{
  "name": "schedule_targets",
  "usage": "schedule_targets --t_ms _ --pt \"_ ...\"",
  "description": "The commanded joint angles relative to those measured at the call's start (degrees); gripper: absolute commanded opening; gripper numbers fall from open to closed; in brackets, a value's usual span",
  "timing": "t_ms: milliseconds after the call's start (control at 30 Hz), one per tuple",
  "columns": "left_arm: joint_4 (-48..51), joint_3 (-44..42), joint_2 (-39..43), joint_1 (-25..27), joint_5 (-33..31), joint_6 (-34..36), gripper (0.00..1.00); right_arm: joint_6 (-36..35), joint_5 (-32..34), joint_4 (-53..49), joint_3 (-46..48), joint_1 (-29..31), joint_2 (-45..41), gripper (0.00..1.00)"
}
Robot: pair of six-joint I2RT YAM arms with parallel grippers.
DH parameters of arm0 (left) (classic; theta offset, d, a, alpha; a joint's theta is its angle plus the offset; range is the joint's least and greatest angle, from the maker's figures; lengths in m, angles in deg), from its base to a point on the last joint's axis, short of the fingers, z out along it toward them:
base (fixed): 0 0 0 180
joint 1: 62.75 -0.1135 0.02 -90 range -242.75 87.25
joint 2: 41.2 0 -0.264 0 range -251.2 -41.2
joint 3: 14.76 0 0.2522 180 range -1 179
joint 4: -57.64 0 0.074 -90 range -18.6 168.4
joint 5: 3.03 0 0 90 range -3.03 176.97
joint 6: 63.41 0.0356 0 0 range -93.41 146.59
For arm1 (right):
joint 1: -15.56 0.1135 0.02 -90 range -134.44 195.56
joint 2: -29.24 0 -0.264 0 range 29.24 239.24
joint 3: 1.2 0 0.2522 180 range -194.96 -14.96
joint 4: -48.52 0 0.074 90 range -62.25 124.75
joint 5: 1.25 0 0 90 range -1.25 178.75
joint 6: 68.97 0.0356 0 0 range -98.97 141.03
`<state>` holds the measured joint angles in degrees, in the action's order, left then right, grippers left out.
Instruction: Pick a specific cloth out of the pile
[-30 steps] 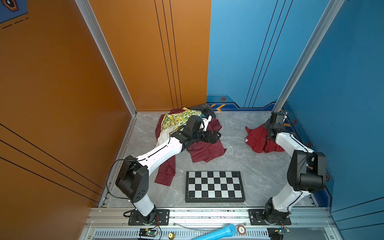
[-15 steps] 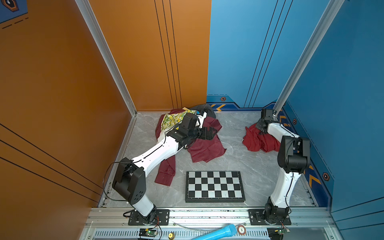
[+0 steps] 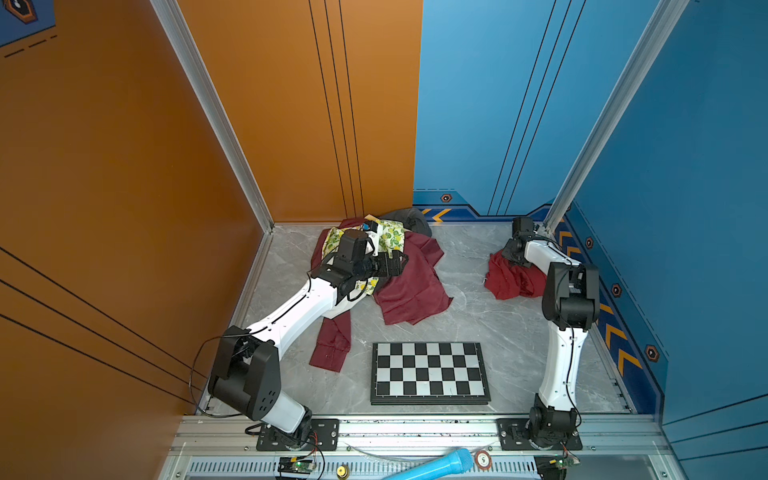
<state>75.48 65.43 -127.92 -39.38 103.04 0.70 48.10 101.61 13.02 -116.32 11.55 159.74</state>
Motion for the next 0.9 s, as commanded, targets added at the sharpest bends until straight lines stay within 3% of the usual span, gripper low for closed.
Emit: schedule_targets --t_ms 0,400,633,767,867 --pt "-2.08 -2.10 3.25 -2.36 1.14 -1.10 0.98 0.10 -1.60 -2.29 -5.46 0.41 2.56 0.03" --pt "-2.32 -4.14 4.83 -6.02 -0.25 -1.31 0.98 -1.64 -5.84 -3.32 -20.97 -0.03 10.65 0.19" --pt "-1.96 -5.22 5.96 -5.72 -0.78 -1.77 0.99 -2.69 -5.32 -2.73 -20.56 -0.38 7.36 0.53" --pt "-0.36 -6.94 8.89 -5.27 -4.19 -0.69 0.99 -3.58 -4.99 -2.26 -17.66 -0.38 3.18 0.66" --pt "2.14 -9.11 12.20 -5.27 -6.80 0.83 0.98 -4.44 -5.00 -2.11 -14.95 -0.42 -0.47 0.82"
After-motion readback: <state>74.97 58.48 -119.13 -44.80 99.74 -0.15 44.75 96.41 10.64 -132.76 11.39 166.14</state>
